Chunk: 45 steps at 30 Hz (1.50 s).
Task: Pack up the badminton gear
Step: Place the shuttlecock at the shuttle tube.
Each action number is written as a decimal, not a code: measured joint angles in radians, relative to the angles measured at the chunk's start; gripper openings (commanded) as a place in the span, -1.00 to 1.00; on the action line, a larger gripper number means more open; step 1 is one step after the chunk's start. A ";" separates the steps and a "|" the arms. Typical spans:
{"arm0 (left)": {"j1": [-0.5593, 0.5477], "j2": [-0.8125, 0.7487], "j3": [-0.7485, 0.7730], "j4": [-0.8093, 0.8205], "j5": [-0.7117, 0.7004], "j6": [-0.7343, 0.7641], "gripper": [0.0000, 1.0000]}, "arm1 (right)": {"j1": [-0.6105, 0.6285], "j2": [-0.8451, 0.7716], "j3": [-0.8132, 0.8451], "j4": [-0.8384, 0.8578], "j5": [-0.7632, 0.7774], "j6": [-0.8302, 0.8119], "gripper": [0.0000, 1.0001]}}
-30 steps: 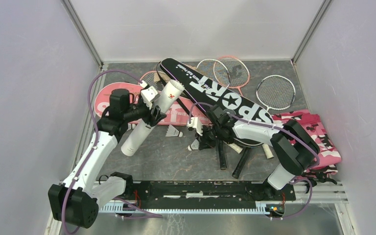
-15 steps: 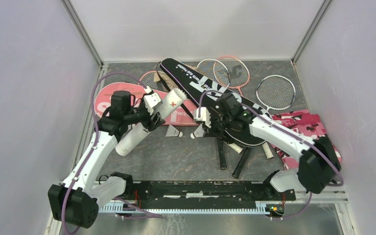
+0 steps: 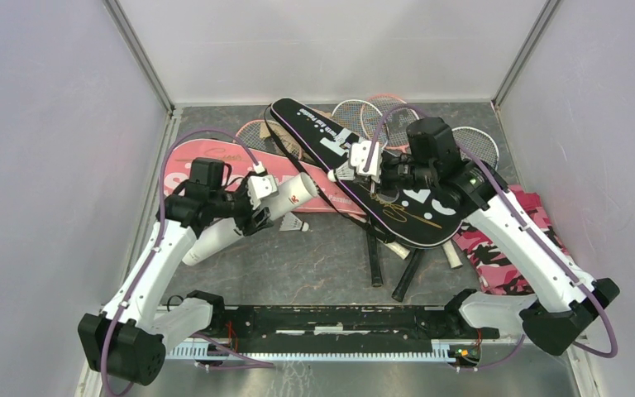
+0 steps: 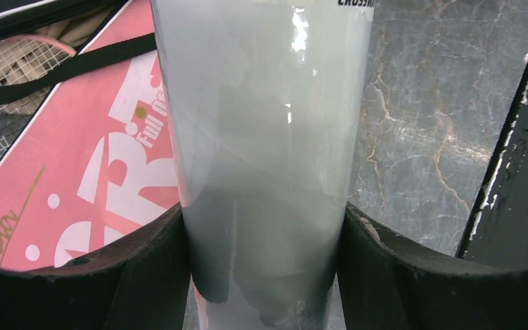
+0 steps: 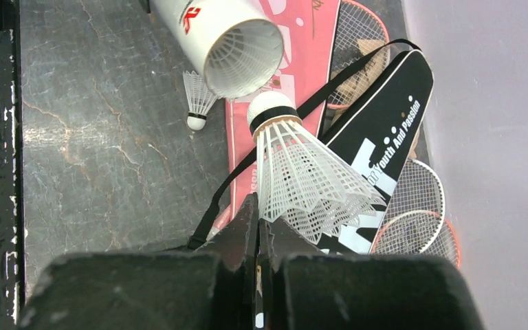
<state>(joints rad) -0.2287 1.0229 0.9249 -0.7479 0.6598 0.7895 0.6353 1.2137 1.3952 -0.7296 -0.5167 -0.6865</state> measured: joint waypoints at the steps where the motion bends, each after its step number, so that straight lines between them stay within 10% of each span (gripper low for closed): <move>1: -0.005 0.000 0.002 -0.007 0.002 0.003 -0.21 | 0.002 0.004 0.011 -0.006 0.002 0.000 -0.99; 22: -0.134 0.002 0.013 -0.012 0.029 0.000 -0.21 | 0.129 0.120 0.027 -0.058 -0.006 0.001 -0.97; 34: -0.177 0.012 0.013 0.010 -0.003 -0.026 -0.21 | 0.150 0.161 0.027 -0.136 -0.091 -0.104 -0.08; 45: -0.186 0.013 0.012 0.045 -0.003 -0.051 -0.22 | 0.150 0.154 0.007 -0.127 -0.158 -0.120 0.08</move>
<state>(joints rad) -0.4149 1.0355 0.9367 -0.7025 0.6567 0.7387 0.7853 1.3674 1.4021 -0.8562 -0.6746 -0.8066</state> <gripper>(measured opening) 0.718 0.531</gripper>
